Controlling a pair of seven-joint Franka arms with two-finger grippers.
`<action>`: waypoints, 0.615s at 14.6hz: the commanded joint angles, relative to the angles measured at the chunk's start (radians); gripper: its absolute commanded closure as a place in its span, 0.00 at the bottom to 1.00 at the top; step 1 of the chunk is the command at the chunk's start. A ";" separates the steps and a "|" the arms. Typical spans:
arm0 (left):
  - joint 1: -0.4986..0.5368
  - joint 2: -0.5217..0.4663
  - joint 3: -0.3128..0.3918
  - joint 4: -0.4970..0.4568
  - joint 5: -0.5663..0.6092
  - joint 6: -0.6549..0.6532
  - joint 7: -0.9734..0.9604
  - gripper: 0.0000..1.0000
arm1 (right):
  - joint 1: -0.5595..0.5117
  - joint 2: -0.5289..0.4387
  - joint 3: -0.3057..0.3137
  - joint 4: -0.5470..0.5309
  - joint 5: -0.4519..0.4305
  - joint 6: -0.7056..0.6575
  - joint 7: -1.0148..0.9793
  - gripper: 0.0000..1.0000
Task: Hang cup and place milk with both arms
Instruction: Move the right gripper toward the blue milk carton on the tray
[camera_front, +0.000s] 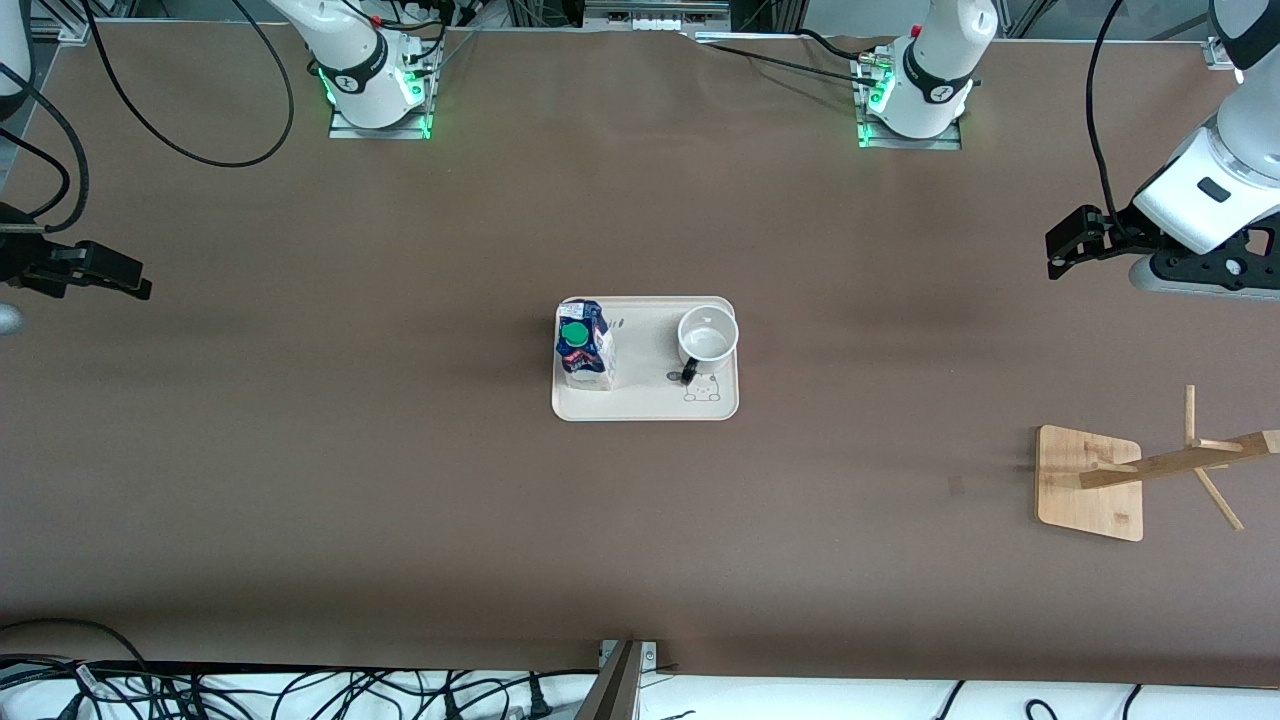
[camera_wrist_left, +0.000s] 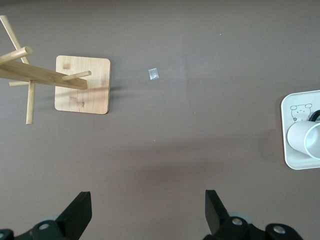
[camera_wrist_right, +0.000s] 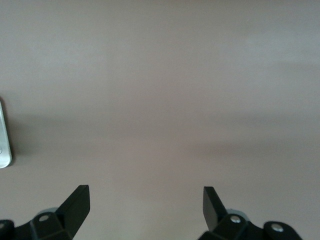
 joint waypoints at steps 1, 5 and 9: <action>0.000 0.017 0.000 0.038 -0.001 -0.027 0.010 0.00 | 0.015 0.010 0.017 0.011 0.063 -0.022 0.002 0.00; 0.000 0.019 0.000 0.039 -0.001 -0.027 0.009 0.00 | 0.061 0.010 0.022 0.012 0.069 -0.008 0.008 0.00; 0.000 0.019 0.000 0.038 -0.001 -0.027 0.009 0.00 | 0.124 0.035 0.022 0.014 0.070 0.032 0.117 0.00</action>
